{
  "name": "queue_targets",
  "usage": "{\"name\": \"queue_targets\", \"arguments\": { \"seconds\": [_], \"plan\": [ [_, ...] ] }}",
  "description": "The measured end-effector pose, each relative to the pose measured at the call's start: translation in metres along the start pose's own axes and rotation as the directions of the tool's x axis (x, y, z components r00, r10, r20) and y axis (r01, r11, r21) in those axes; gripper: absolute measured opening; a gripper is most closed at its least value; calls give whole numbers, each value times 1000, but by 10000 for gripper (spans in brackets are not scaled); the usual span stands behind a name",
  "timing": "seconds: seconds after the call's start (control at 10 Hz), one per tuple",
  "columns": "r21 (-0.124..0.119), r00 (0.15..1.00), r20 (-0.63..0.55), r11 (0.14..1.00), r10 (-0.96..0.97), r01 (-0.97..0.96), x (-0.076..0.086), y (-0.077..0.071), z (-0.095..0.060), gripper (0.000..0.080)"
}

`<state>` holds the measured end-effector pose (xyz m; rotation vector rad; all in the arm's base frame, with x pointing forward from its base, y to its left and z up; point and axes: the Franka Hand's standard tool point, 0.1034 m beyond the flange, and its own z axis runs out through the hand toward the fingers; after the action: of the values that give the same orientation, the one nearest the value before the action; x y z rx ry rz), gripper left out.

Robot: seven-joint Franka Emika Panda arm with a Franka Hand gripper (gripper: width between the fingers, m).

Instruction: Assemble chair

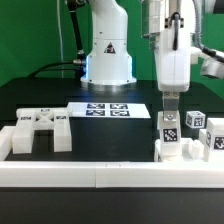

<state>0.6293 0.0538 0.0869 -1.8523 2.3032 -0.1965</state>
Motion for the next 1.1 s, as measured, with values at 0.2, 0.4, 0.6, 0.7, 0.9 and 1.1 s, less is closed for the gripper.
{"name": "queue_targets", "arguments": {
  "seconds": [0.2, 0.4, 0.6, 0.7, 0.9, 1.1],
  "plan": [
    [-1, 1000, 2, 1000, 21, -21, -1, 0, 0, 295],
    [-2, 999, 1, 999, -33, 33, 0, 1, 1, 396],
    [-3, 993, 1, 993, -116, 116, 2, 0, 1, 570],
    [-3, 973, 1, 973, -232, 232, 2, 0, 1, 632],
    [-5, 921, 2, 921, -389, 389, 1, 1, 1, 647],
    [-3, 818, -1, 818, -576, 576, 1, -1, 1, 649]
  ]
}}
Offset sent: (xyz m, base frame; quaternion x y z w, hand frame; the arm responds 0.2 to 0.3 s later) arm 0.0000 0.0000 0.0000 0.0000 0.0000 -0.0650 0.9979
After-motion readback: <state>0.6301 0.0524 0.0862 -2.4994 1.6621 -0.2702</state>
